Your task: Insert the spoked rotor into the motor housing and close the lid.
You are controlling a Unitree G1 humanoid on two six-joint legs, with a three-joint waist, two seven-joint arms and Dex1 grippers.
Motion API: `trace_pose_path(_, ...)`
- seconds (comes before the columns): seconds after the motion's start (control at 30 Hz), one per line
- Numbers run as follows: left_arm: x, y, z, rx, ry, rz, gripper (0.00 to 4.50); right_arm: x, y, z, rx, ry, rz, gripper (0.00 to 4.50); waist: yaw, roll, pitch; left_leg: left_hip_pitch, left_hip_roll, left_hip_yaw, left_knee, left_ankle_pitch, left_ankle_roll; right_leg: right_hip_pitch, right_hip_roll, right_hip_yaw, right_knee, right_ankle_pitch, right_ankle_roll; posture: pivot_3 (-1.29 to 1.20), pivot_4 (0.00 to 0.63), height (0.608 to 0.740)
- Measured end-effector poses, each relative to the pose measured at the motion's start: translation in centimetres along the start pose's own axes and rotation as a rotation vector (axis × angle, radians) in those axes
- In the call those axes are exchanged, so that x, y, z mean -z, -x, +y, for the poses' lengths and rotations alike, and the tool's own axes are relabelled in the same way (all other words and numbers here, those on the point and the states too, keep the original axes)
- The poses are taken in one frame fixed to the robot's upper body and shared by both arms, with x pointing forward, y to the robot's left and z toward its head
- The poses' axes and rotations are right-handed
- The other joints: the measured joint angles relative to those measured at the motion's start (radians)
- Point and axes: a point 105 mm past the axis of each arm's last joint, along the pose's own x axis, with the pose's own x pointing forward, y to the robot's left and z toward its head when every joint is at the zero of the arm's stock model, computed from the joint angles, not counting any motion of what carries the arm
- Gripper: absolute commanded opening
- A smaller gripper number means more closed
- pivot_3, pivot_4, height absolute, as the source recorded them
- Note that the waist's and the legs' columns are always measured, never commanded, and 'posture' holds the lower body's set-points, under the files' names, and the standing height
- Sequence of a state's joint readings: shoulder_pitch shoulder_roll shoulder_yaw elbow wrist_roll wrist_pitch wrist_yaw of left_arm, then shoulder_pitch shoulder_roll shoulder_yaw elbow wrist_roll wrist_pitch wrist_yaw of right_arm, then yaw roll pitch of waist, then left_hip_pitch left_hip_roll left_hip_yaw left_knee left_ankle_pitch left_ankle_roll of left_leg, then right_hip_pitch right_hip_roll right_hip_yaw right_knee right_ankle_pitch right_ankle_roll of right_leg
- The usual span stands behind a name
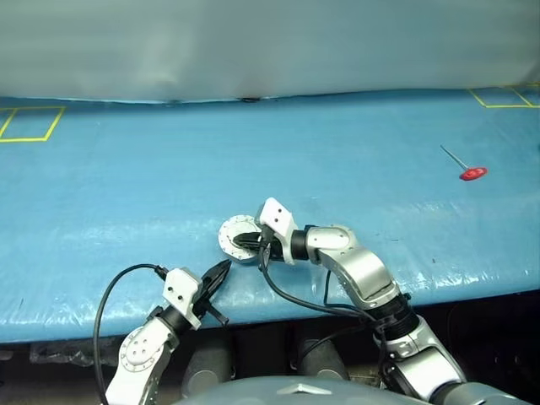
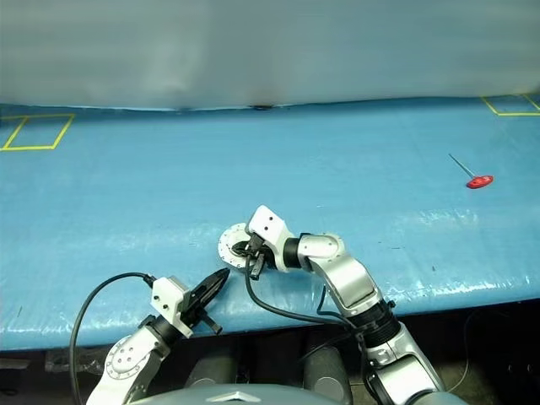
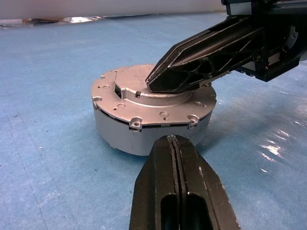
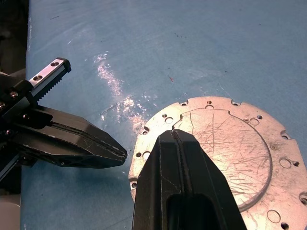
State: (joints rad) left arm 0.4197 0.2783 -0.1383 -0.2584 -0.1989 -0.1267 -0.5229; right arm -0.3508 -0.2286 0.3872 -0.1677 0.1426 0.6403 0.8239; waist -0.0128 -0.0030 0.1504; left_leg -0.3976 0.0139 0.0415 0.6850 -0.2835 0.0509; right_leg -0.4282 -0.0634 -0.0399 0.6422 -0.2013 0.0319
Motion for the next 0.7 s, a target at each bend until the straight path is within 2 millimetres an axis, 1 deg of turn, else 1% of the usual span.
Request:
trace_pose_path(0.17,-0.2,0.0,0.1,-0.004,-0.006,-0.009,0.03,0.2,0.1,0.2,0.002,-0.01,-0.008,0.0,0.001,0.0,0.0,0.001,0.0,0.0,0.0,0.0,0.0,0.0,0.0,0.0,0.0,-0.001,0.002,0.0,0.15,0.74)
trace_pose_path(0.3,-0.1,0.1,0.1,-0.008,-0.005,-0.01,0.03,-0.1,0.5,0.1,0.038,-0.041,-0.063,0.0,0.002,-0.001,0.0,0.0,0.0,0.0,0.0,0.0,0.0,0.0,0.0,0.0,0.0,-0.002,0.003,0.0,0.15,0.74)
trace_pose_path(0.37,-0.1,0.1,0.1,-0.009,-0.004,-0.009,0.03,-1.1,0.9,-0.4,0.078,-0.06,-0.121,0.0,0.002,-0.001,0.0,-0.001,0.0,0.0,0.0,0.0,0.0,0.0,0.0,0.0,0.0,-0.001,0.002,0.0,0.15,0.74)
trace_pose_path(0.4,-0.1,0.1,0.1,-0.009,-0.004,-0.01,0.03,-2.0,1.4,-0.8,0.108,-0.064,-0.169,0.0,0.001,-0.001,0.0,-0.001,0.0,0.0,0.0,0.0,0.0,0.0,0.0,0.0,0.0,-0.001,0.003,0.0,0.15,0.74)
trace_pose_path(0.5,-0.1,0.1,0.1,-0.01,-0.004,-0.011,0.03,-3.3,2.0,-1.1,0.151,-0.067,-0.236,0.0,0.001,-0.001,0.0,0.0,0.0,0.0,0.0,0.0,0.0,0.0,0.0,0.0,0.0,-0.002,0.003,0.0,0.15,0.74)
trace_pose_path(0.6,-0.2,0.1,0.1,-0.006,-0.006,-0.011,0.0,-3.0,2.3,-1.3,0.192,-0.086,-0.254,0.55,0.002,-0.001,0.0,-0.001,0.0,0.0,0.0,0.0,0.0,0.0,0.0,0.0,0.0,-0.002,0.003,0.0,0.15,0.74)
trace_pose_path(0.7,-0.2,0.1,0.1,-0.001,-0.008,-0.012,0.0,-2.4,2.4,-1.3,0.215,-0.101,-0.251,1.56,0.001,-0.001,0.0,-0.001,0.0,0.0,0.0,0.0,0.0,0.0,0.0,0.001,0.0,-0.002,0.003,0.0,0.15,0.74)
